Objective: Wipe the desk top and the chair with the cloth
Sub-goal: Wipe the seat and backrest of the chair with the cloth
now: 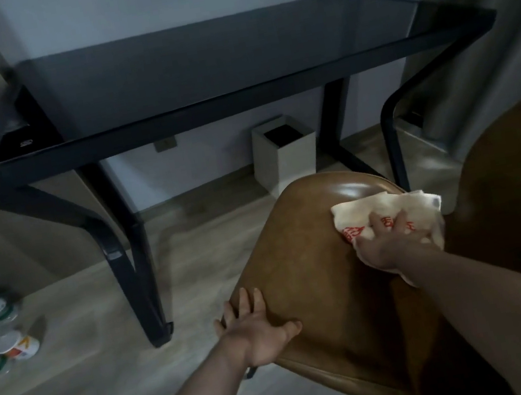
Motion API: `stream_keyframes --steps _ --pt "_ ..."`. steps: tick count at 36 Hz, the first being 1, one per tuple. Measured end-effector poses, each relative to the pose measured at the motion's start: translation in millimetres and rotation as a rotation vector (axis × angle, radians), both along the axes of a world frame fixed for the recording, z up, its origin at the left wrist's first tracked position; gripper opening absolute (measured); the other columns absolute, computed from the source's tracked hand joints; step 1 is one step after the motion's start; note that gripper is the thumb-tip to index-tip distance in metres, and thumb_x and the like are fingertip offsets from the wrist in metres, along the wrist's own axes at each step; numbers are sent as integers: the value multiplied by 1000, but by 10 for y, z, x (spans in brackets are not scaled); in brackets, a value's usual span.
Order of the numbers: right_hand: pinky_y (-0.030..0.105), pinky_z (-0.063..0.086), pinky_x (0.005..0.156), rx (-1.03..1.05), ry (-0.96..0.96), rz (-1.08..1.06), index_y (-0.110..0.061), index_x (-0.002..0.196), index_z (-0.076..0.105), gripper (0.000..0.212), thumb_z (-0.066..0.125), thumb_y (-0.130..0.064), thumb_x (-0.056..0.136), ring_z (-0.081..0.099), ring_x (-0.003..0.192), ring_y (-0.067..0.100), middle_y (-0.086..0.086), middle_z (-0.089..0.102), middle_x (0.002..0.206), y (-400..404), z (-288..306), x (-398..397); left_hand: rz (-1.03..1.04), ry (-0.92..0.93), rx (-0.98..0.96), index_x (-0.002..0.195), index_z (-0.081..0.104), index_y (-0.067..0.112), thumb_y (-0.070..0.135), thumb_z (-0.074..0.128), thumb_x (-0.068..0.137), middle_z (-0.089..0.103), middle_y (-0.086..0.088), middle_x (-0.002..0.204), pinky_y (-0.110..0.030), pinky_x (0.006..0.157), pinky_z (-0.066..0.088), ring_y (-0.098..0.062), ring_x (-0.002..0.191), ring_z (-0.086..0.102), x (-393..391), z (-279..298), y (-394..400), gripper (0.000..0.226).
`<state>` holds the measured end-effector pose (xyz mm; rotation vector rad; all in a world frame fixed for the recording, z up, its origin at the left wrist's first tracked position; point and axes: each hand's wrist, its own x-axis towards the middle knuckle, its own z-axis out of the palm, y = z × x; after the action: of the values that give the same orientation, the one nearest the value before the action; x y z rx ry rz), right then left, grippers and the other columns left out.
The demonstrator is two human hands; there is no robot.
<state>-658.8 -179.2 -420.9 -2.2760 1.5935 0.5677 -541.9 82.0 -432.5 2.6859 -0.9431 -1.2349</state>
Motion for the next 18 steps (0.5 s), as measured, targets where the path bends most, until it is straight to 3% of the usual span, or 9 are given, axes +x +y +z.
stream_keyframes --steps 7,11,18 --pt "65 14 120 52 106 53 -39 160 -9 82 30 -70 95 3 151 51 13 -16 168 202 75 -242 3 5 16 161 -17 26 82 41 87 -24 -1 169 -54 126 -5 -35 155 -20 -39 85 12 110" --pt "66 6 120 156 163 40 -35 159 -16 96 38 -73 89 -4 151 51 16 -20 166 605 131 -363 12 -16 24 162 -15 26 83 41 86 -22 -2 169 -54 126 -3 -36 156 -17 -91 127 37 110" --pt "67 2 119 210 141 102 -28 159 -18 90 31 -68 94 -6 149 56 24 -23 163 1315 187 -598 49 -27 9 163 -11 27 83 43 85 -19 -2 170 -55 126 -2 -36 156 -15 -168 201 81 110"
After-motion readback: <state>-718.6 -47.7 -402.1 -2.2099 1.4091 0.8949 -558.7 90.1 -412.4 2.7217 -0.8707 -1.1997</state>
